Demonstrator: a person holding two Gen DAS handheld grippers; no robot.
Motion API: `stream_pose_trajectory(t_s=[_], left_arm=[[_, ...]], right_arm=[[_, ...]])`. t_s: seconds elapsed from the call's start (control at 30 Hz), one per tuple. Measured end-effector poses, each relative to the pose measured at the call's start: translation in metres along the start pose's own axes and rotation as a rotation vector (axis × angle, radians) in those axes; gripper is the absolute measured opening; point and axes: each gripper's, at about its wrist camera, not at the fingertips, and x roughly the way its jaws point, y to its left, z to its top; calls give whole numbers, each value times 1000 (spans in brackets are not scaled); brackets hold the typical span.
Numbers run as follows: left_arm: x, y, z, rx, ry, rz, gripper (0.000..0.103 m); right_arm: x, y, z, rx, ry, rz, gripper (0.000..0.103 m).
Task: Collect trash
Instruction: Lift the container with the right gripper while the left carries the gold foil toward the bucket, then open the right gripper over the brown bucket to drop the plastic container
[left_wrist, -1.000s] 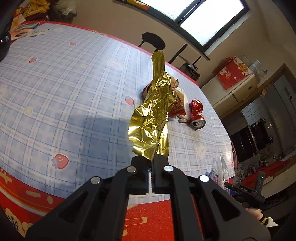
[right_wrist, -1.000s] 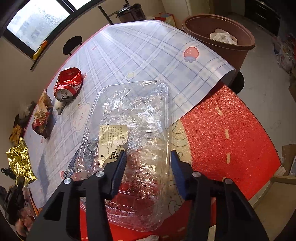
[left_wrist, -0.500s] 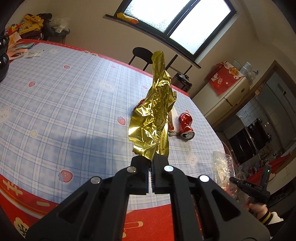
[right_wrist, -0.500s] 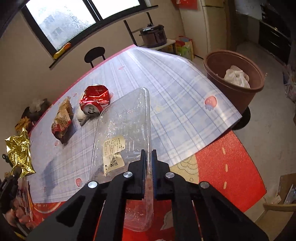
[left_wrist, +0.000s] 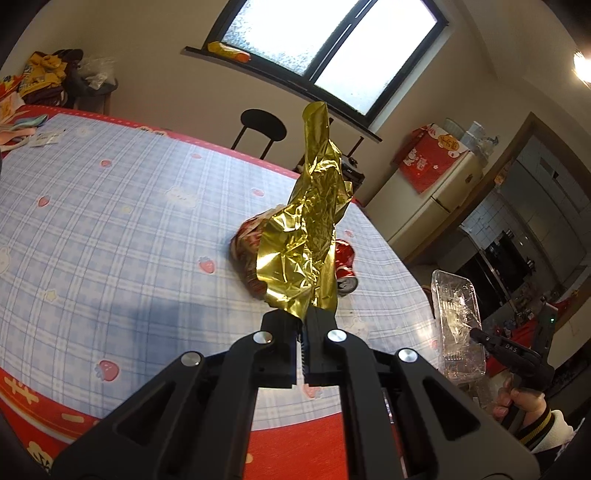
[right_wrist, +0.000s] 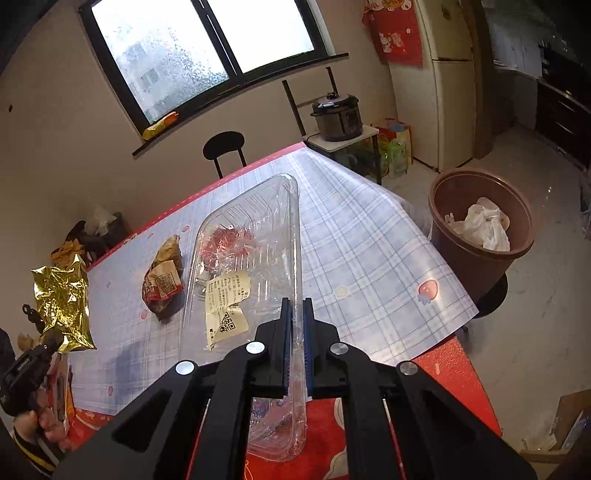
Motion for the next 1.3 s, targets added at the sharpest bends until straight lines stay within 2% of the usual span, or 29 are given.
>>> stream_pose_trajectory(t_s=[0.3,0.67,0.97,1.13,1.3], left_arm=[[23,-52,-2,27,-15,-41,6],[53,-127,-7,1,-54,-54,6],[75,-168,-20,-19,-76,-13,6],[85,-182,-31,-44,-87,16,6],[92,-192,-41,-62,-81,49,6]], right_arm=[[-11,-38,27,-2,-36,-5,7],[-15,-140,89,6,-53,-66,7],[-10,-244,149,31,-83,-195,7],[6,-279,173,22,-75,-250,7],[31,-299,193,13,-48,-266,8]])
